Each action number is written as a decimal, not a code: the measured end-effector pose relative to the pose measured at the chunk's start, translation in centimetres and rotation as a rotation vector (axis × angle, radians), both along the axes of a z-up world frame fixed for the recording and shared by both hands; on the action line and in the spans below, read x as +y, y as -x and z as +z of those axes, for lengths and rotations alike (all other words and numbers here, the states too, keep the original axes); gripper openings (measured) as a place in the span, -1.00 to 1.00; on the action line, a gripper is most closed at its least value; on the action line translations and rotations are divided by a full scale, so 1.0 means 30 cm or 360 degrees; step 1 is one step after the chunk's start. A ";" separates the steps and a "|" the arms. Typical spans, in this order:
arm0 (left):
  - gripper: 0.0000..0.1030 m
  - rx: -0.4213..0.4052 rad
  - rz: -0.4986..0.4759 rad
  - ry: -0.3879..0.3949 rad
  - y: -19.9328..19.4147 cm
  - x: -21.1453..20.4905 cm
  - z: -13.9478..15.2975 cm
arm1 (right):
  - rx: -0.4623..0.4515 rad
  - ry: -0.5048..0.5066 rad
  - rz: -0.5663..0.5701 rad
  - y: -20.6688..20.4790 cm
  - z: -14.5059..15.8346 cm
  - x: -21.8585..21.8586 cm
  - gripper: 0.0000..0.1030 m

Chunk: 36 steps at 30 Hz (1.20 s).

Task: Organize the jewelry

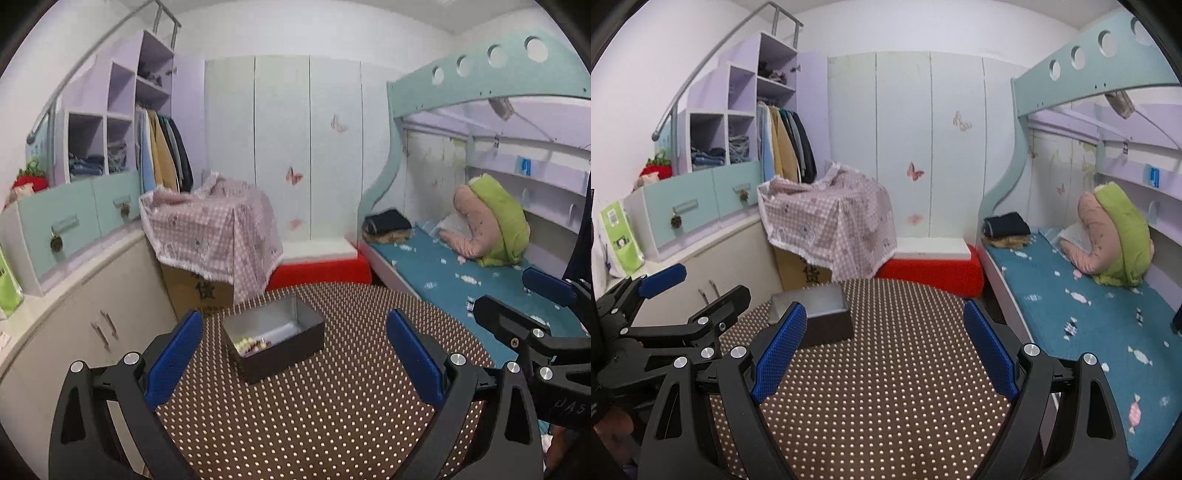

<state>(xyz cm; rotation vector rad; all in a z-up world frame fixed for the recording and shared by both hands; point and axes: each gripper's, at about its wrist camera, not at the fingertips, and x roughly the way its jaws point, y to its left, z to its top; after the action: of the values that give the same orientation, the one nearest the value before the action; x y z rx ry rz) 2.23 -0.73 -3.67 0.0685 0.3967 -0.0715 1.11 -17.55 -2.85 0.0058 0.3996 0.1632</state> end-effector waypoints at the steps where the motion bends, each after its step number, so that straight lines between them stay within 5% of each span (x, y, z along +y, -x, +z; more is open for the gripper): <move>1: 0.86 0.0037 -0.0001 0.0004 -0.018 -0.001 -0.014 | 0.0025 0.0004 -0.0007 -0.019 -0.011 -0.003 0.64; 14: 0.86 0.0751 0.0107 0.0171 -0.273 0.053 -0.354 | 0.0514 0.0033 -0.0060 -0.246 -0.293 -0.023 0.64; 23: 0.87 0.1026 0.0244 0.0084 -0.376 0.067 -0.510 | 0.0751 0.0059 -0.0049 -0.353 -0.443 0.010 0.64; 36: 0.89 0.0956 0.0286 0.0061 -0.433 0.060 -0.554 | 0.0884 0.0060 -0.0053 -0.479 -0.529 0.037 0.64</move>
<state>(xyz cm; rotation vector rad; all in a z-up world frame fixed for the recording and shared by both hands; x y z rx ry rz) 15.22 1.07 -20.28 -0.0289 0.9993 0.0815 15.47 -16.43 -18.70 0.0207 0.9563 0.1191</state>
